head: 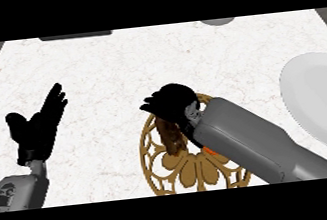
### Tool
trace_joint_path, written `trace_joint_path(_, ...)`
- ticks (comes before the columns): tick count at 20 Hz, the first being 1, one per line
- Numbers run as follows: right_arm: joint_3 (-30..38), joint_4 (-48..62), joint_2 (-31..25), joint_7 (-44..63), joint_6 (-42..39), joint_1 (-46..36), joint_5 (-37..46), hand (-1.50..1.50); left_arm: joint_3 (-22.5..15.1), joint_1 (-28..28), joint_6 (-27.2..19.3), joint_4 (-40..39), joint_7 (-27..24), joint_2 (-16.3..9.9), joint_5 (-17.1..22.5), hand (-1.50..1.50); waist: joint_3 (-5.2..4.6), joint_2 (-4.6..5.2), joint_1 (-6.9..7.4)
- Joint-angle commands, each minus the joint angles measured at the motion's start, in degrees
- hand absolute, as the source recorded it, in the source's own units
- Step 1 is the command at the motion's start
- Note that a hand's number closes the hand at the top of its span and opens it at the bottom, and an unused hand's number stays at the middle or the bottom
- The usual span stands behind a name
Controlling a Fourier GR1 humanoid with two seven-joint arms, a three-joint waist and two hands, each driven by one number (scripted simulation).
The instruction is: Pick the sweet potato from the placemat and place it in the plate
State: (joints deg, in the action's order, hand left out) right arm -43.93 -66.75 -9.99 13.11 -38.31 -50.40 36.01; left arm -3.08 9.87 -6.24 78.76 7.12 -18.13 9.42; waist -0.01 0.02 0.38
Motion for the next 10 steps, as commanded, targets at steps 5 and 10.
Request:
trace_joint_path(5, 0.2, 3.6, 3.6, -1.3, -3.0, 3.4, 7.9, -1.50, 1.7, -0.5, 1.2, 0.3, 0.0, 0.4, -1.7, 0.00, 0.01, -0.01, -0.08)
trace_joint_path(10, 1.5, 9.1, 6.6, -4.3, 0.6, 2.3, 13.9, -1.50, 3.7, 2.4, 3.6, -0.4, 2.4, 0.0, -0.7, 0.00, 0.01, 0.06, 0.01)
